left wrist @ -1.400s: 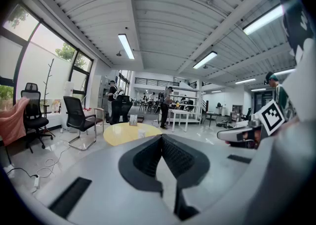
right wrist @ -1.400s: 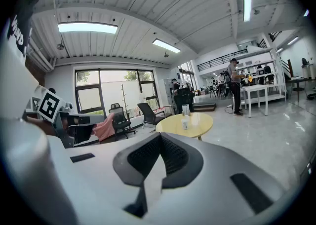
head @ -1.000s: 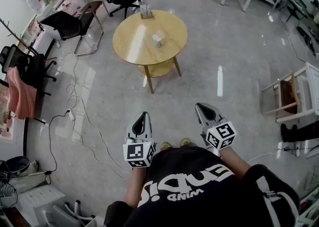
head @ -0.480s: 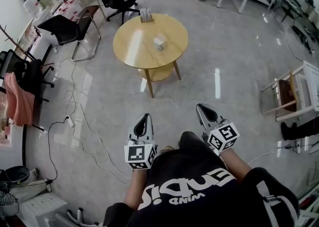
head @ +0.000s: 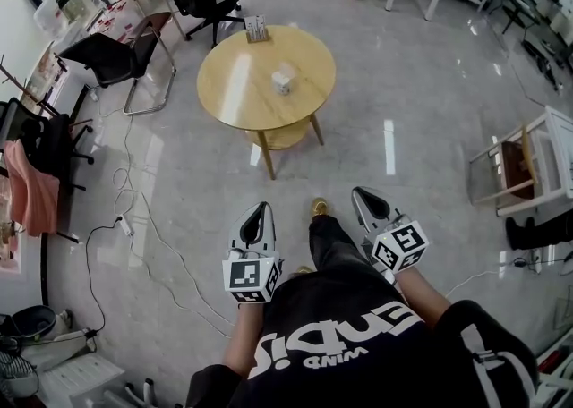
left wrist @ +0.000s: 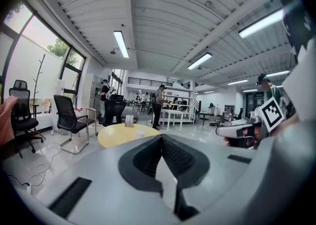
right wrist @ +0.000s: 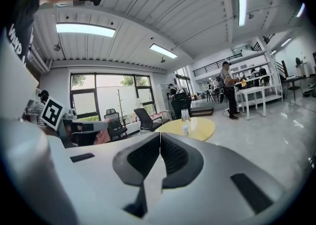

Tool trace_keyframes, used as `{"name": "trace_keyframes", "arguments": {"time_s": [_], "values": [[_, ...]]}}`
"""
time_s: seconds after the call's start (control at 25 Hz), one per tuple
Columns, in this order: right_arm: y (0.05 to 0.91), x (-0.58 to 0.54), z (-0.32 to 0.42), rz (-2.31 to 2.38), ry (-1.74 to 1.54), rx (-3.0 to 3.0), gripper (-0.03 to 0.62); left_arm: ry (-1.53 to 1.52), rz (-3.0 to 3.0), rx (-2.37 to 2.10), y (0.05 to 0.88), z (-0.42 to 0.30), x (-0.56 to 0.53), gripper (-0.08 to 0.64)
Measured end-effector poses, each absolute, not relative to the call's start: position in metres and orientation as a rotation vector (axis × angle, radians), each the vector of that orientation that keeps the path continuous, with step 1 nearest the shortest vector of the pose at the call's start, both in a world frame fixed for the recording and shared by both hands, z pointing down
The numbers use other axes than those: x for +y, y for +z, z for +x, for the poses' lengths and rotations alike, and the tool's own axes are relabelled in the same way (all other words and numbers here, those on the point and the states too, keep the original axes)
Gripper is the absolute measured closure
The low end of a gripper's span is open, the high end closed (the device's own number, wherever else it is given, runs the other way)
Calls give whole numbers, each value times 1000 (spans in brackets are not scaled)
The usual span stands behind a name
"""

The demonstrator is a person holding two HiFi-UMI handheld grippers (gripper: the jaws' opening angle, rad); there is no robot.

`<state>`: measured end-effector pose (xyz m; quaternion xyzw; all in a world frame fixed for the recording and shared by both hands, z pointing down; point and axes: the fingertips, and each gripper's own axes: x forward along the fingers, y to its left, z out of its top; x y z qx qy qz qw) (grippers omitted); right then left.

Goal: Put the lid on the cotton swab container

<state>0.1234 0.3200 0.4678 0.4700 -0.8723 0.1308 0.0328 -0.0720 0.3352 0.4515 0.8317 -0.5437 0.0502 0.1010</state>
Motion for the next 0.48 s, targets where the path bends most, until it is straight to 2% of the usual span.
{"name": "trace_keyframes", "arguments": {"time_s": [0.48], "values": [[475,232,112,1393,405,-2682,589,162,2428,-1612,455,-76,261,549]]}}
